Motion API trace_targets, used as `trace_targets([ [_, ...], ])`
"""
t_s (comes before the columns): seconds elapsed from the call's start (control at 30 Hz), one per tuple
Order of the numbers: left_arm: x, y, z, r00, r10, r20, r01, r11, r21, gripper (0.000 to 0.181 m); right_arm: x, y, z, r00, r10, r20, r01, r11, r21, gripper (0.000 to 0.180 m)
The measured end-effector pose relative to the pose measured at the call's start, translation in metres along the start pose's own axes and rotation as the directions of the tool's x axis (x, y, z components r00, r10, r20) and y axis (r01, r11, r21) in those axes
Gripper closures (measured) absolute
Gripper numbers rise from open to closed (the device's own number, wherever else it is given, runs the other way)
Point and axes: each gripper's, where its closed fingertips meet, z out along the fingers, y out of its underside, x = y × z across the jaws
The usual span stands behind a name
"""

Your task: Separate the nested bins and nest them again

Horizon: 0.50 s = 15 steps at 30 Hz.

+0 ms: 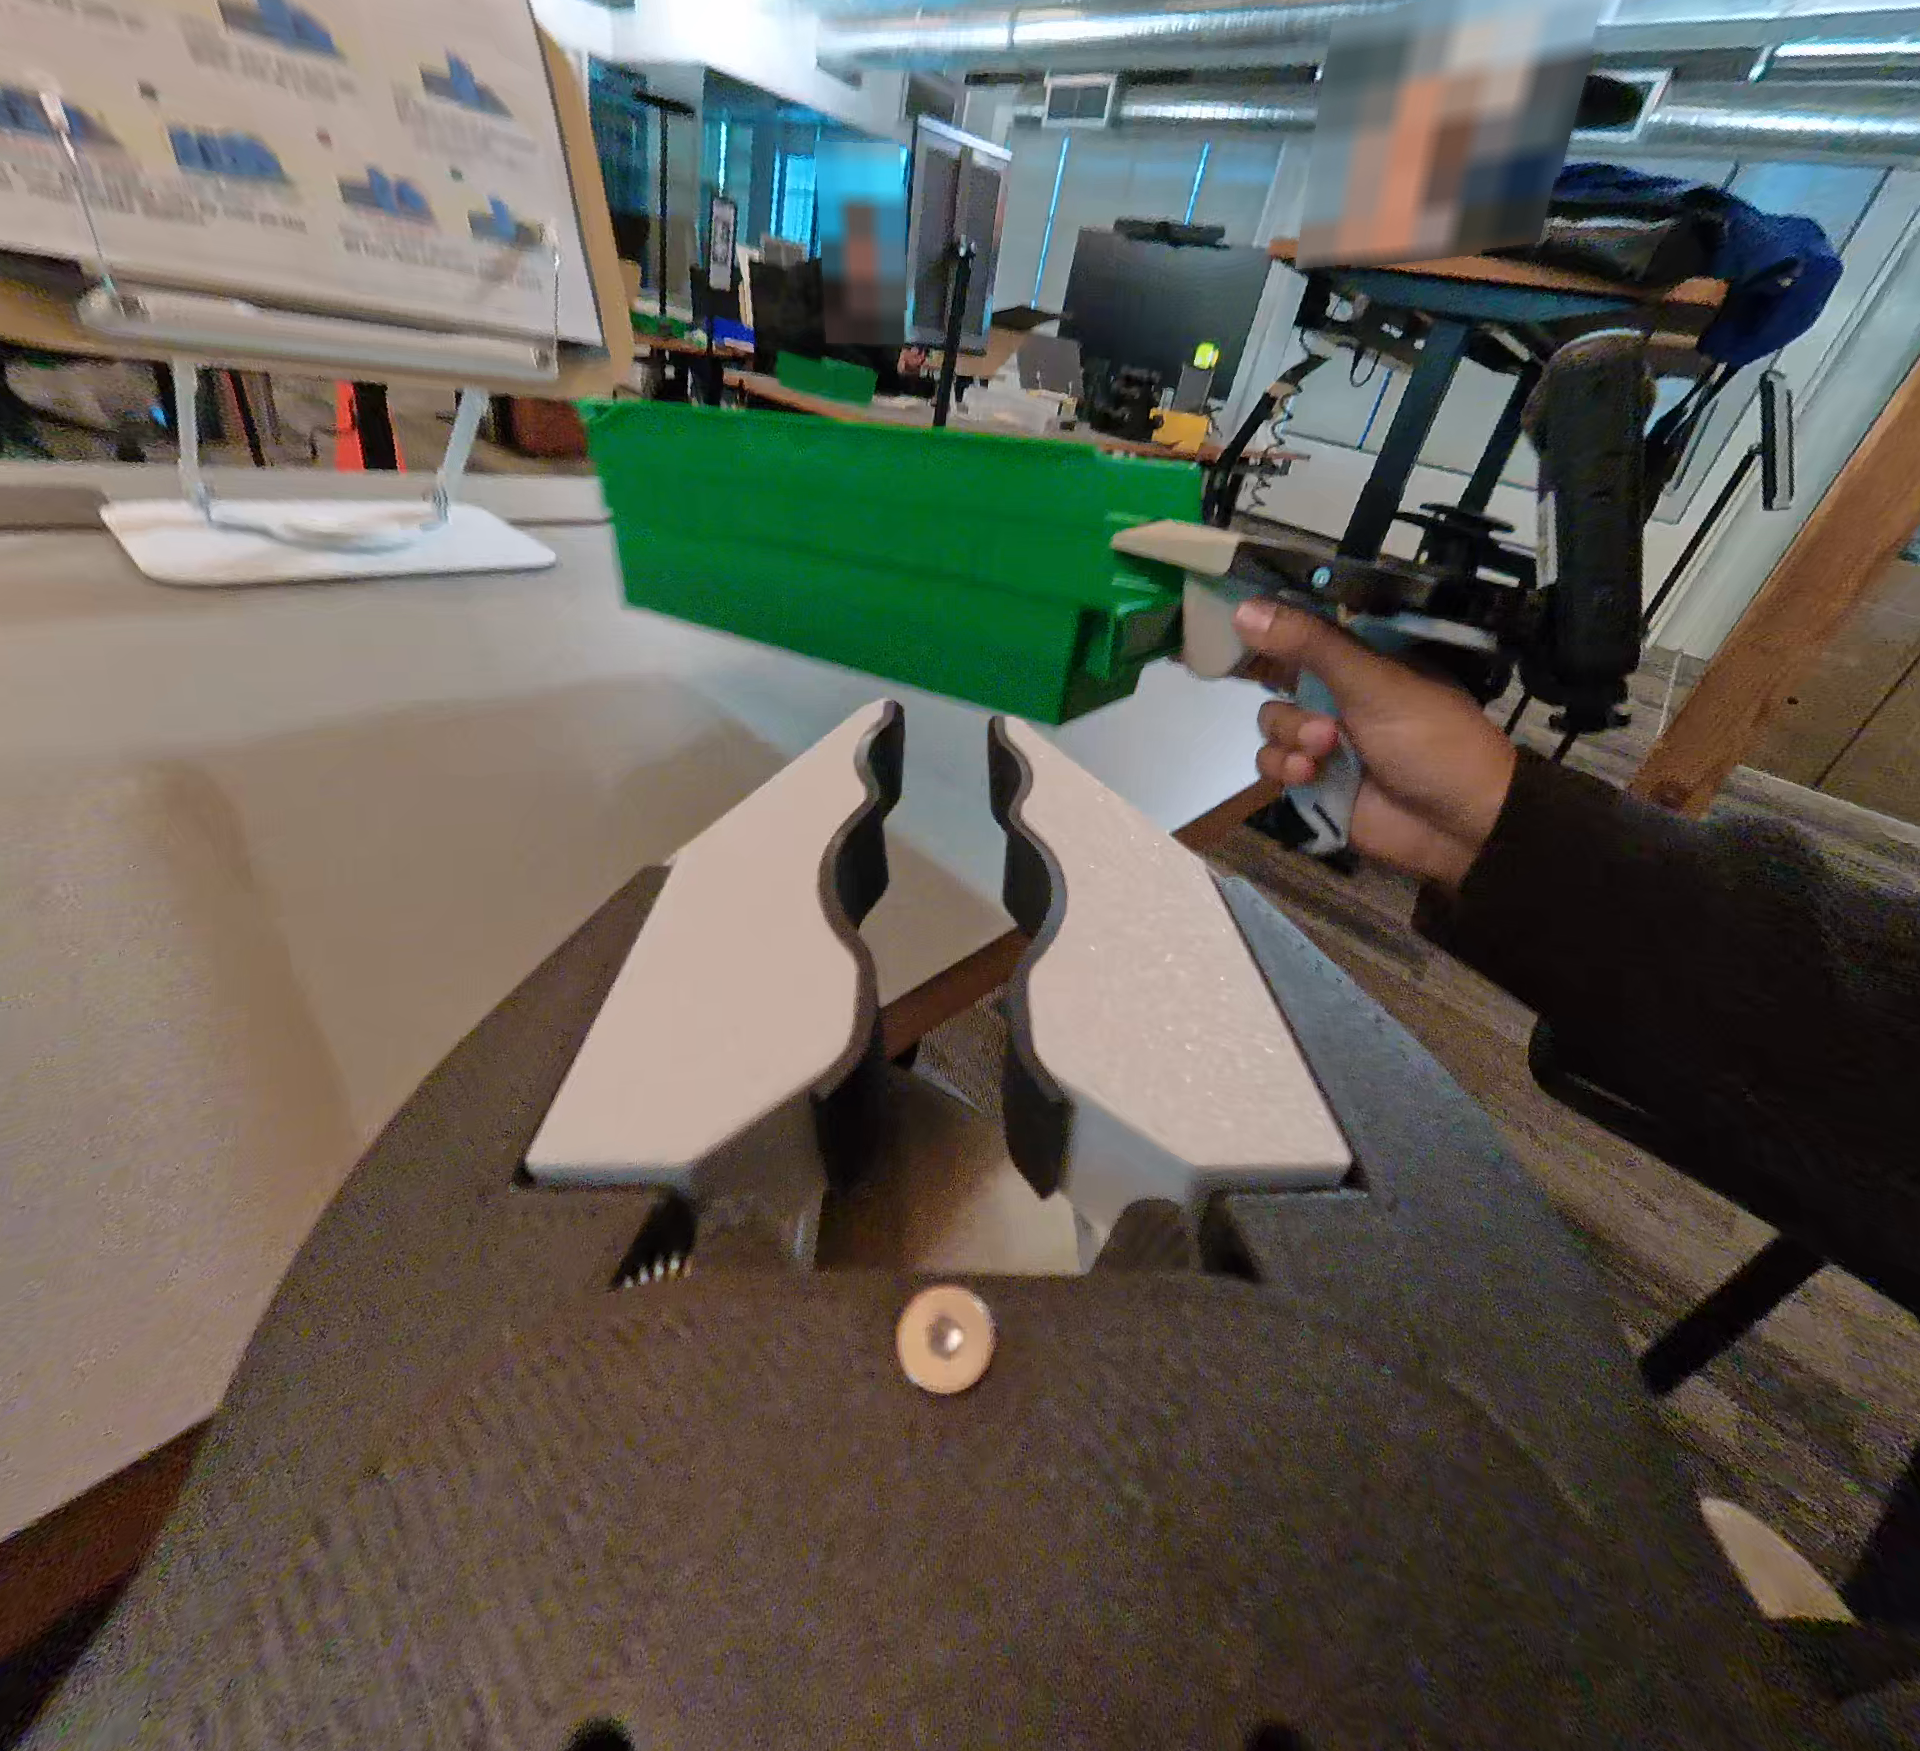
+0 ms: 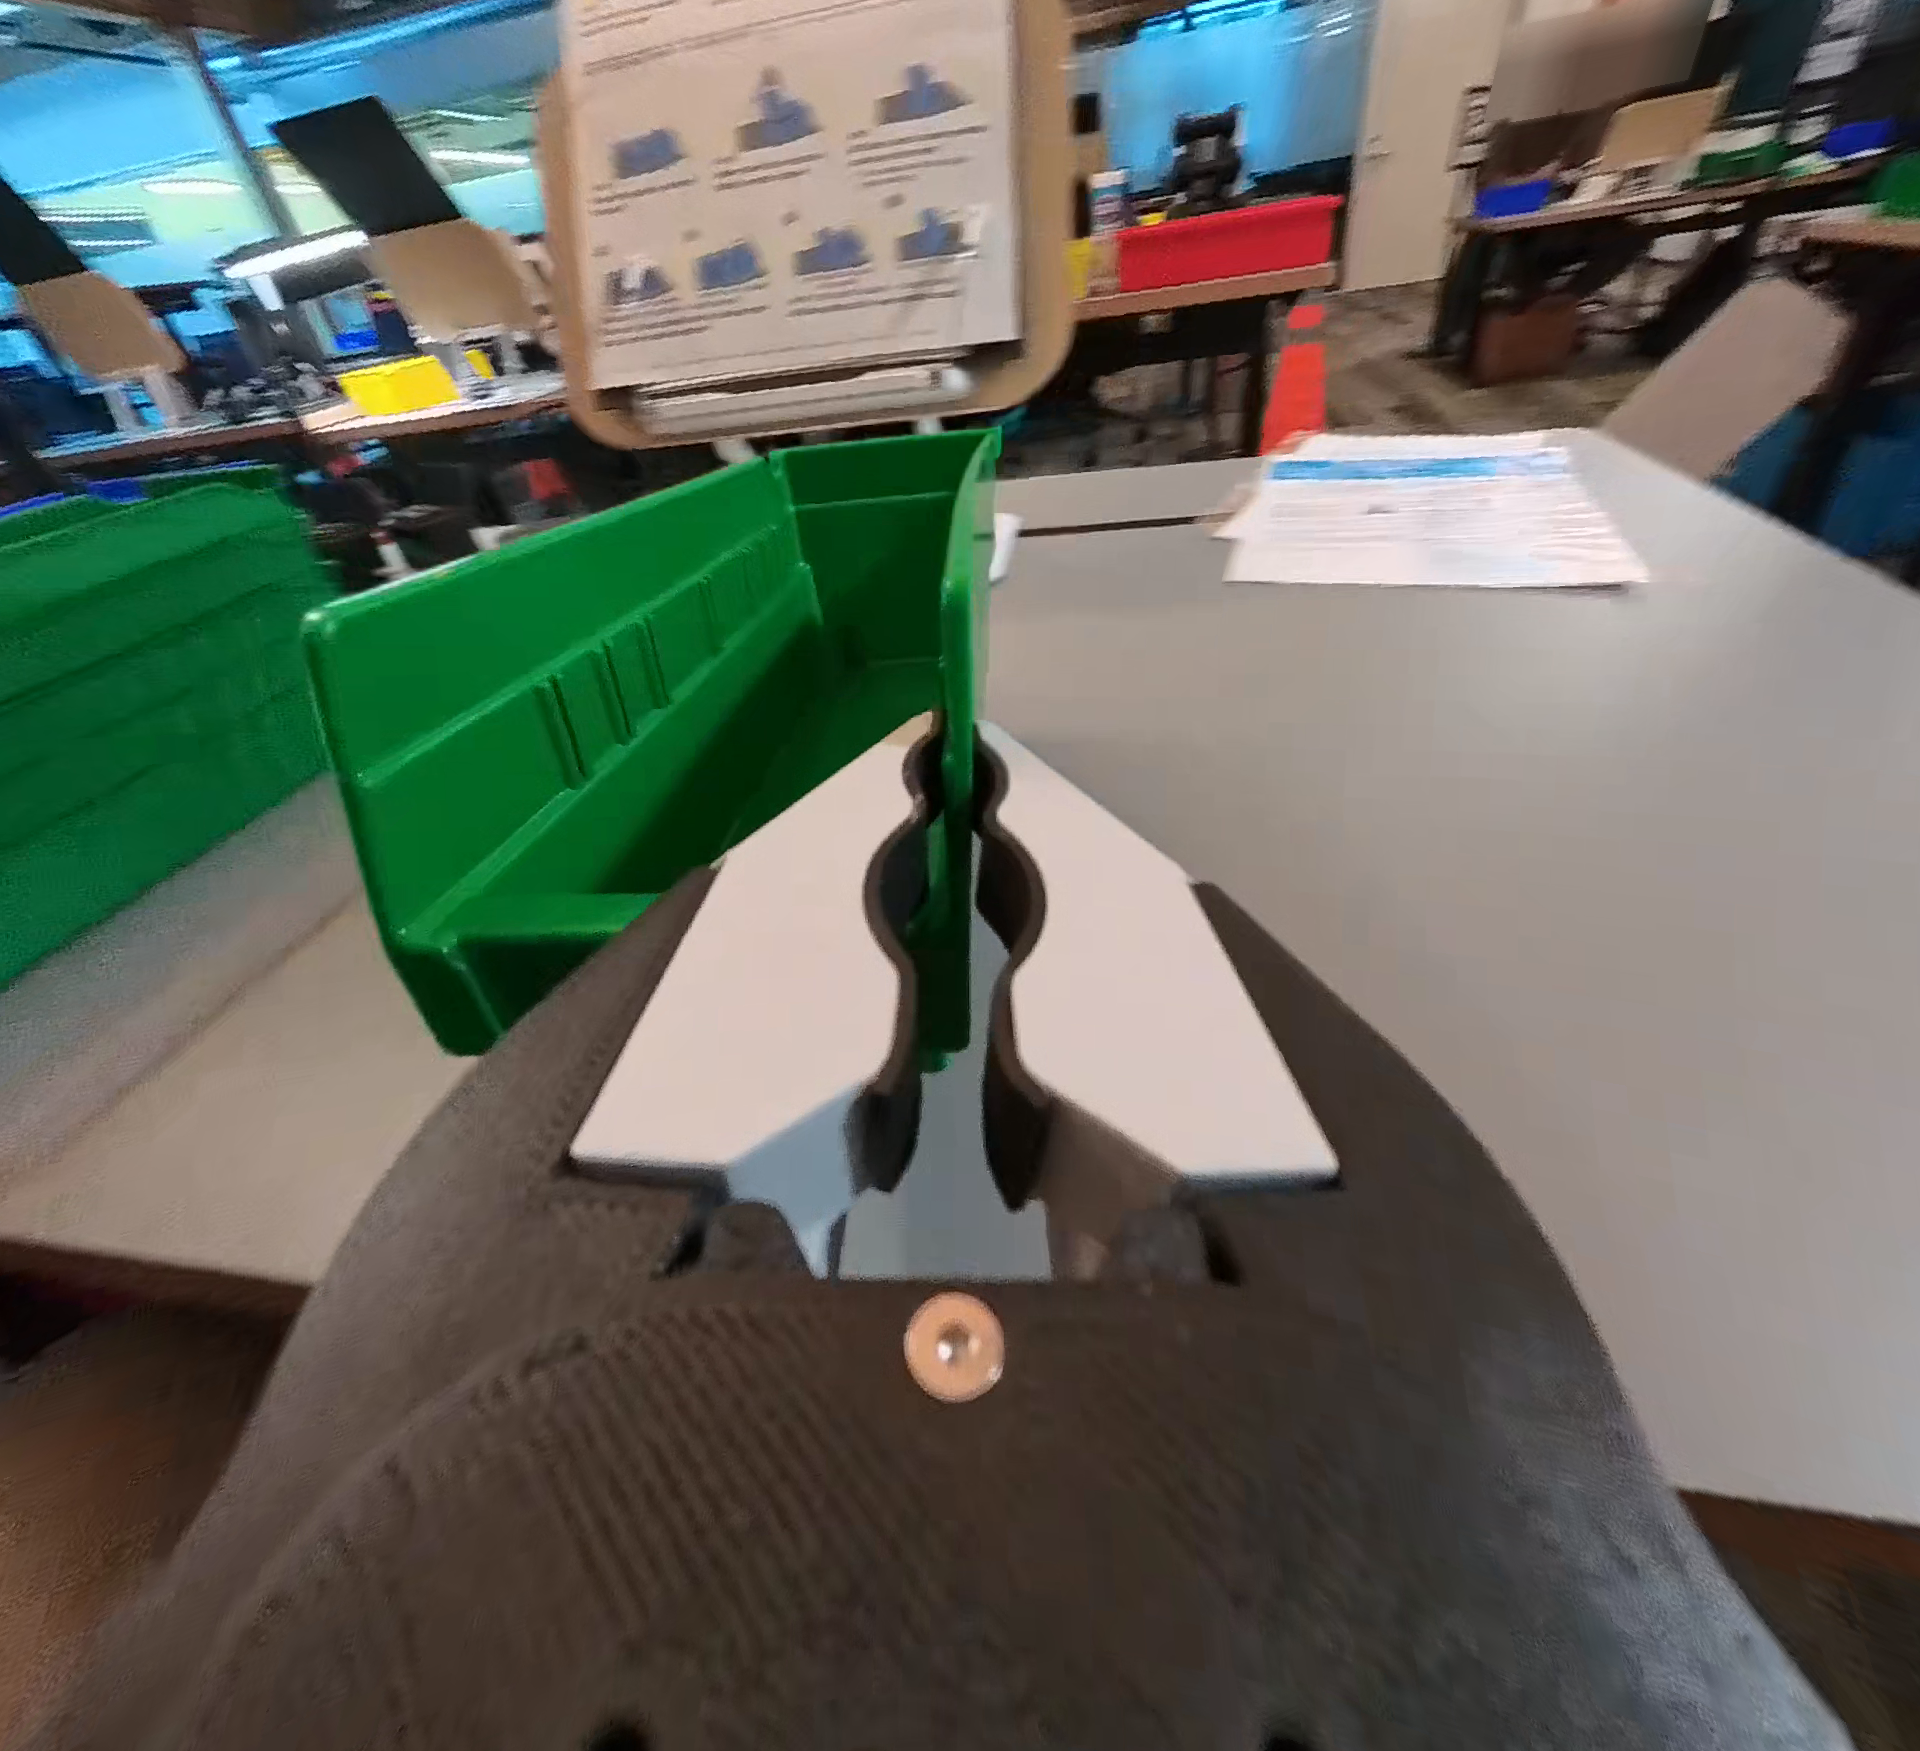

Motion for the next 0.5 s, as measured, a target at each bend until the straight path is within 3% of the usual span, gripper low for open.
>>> trace_targets([
  [0.23,-0.022,0.023,-0.002,0.996,-0.074,0.045,0.078,0.992,-0.098,0.156,0.099,0.006,0.003,0.984,-0.063,-0.165,0.063,0.998,-0.006,0.179],
  [0.5,-0.047,0.023,-0.011,0.983,-0.154,0.099,0.163,0.983,-0.089,0.155,0.128,0.024,0.003,0.977,-0.077,-0.197,0.079,0.997,0.002,0.179],
])
